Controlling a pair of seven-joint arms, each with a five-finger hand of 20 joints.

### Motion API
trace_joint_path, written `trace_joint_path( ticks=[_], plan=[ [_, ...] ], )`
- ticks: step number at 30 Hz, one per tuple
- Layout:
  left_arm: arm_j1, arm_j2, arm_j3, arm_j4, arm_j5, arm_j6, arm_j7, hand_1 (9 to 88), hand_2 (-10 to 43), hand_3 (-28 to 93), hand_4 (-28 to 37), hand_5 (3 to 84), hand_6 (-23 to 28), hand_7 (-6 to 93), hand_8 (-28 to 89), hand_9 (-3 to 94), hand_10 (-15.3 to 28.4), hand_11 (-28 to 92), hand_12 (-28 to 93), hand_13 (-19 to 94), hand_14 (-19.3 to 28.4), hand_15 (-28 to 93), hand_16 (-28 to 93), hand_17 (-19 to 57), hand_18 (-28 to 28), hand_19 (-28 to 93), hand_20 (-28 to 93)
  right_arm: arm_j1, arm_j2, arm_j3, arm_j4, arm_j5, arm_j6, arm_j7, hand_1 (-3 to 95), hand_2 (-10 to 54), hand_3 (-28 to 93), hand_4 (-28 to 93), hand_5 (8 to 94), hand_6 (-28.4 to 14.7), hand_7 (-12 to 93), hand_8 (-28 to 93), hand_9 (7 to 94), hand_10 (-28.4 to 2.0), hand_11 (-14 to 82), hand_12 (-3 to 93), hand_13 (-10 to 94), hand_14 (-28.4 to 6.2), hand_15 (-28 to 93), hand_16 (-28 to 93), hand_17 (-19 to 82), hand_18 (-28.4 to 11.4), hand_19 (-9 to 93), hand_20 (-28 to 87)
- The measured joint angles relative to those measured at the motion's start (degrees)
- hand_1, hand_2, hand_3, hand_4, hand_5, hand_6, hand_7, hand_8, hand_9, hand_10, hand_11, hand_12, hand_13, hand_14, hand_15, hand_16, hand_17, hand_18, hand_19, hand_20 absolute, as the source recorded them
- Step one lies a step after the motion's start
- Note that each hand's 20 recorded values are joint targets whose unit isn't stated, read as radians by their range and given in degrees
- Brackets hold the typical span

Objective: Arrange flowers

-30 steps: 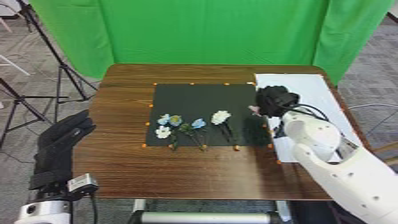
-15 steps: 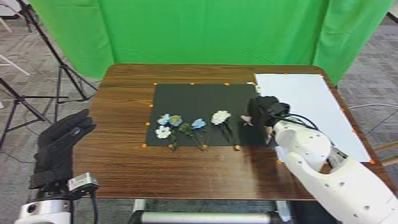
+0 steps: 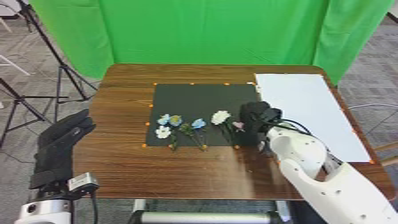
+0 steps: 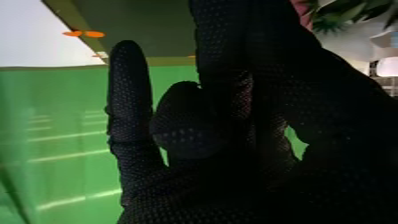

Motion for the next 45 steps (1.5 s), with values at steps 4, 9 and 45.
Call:
trace_joint_path(
  ticks=[4,9,45],
  plan=[
    [0.01,-0.08,-0.01,0.0,0.04,-0.01,-0.1,27.8,3.5,82,-17.0,40.6,10.9,20.9,-12,31.8,19.1,42,10,19,23.9,66,-17,-12.8,18.7,52,12,-0.32,-0.13,0.01,-0.2,0.02,-0.14,-0.03,49.5,-9.5,79,-28,75.7,0.0,34,1,87.0,-6.1,16.8,37.6,79,-5.0,80,22,29,-18.5,89,-4],
    [0.03,-0.09,-0.01,0.0,0.04,-0.01,-0.11,27.8,3.5,82,-16.9,40.6,10.9,20.9,-12,31.8,19.1,42,10,19,23.9,66,-17,-12.8,18.7,52,12,-0.78,-0.23,0.75,-0.36,0.17,-0.17,-0.39,46.9,-9.5,79,-28,71.8,-2.1,33,0,82.6,-7.5,17.3,37.1,76,-6.2,80,22,27,-19.4,89,-4],
    [0.57,-0.22,-0.16,0.09,0.02,-0.06,-0.21,27.6,3.2,82,-17.0,40.2,10.7,20.5,-12,31.2,18.9,42,10,19,23.9,66,-17,-12.8,18.8,52,12,-5.17,2.44,8.76,-8.22,18.83,-1.48,11.08,27.5,-1.5,84,-25,54.0,-9.0,21,-13,55.8,-20.7,30.4,16.6,61,-13.8,80,15,22,-24.1,84,-1]
  ],
)
